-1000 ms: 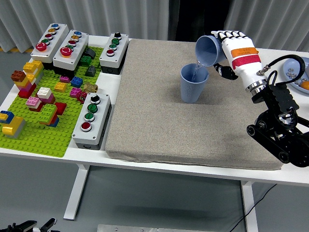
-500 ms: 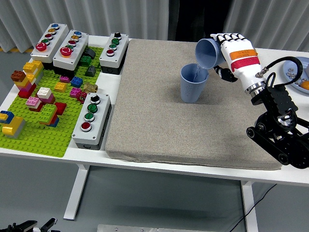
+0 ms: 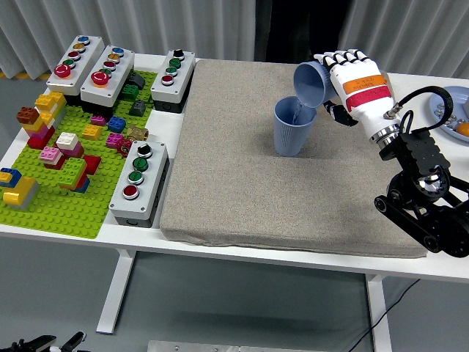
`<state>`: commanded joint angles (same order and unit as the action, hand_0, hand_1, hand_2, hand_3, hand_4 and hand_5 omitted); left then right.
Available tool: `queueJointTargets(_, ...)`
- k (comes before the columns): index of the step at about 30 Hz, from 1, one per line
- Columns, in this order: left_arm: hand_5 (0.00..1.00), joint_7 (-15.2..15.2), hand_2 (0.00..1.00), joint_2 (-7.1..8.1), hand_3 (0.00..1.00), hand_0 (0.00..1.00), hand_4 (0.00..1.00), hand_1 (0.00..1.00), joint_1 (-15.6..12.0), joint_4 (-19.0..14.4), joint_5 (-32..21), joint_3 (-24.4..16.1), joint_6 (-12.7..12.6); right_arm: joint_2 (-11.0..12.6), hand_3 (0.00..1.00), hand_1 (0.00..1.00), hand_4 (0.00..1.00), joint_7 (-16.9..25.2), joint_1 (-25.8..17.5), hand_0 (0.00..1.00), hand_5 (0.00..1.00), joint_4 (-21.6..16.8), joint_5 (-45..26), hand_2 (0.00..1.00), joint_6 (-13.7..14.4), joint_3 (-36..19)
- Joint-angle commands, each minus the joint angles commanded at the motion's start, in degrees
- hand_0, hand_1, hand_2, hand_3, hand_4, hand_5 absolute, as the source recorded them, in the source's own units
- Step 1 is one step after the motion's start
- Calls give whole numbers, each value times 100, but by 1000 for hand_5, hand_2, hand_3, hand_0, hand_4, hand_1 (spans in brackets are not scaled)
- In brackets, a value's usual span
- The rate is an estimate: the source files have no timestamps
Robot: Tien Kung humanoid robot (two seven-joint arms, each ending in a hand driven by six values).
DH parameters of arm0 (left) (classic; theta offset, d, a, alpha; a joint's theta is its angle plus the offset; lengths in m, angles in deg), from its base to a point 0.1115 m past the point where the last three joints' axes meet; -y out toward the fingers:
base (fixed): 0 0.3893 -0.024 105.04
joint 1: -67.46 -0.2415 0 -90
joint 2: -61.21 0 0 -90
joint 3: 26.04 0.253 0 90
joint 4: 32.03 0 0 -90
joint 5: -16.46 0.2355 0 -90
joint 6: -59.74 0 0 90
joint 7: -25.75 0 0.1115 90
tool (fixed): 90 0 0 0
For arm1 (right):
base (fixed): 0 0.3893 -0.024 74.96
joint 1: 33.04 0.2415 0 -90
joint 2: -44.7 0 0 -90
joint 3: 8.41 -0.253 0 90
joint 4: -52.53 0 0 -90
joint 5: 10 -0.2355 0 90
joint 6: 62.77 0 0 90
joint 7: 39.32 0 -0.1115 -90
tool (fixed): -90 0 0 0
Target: Pick cup pour cup place
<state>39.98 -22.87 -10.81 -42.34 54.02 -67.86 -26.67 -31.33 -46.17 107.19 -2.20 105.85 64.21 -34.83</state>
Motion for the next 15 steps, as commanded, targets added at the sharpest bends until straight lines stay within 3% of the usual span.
queueJointTargets(15,998,2,830,4,720,765,513,779,-24,0,10,5,4,31,613,689,633,-369,62,855,2,-22,477,565,0,156)
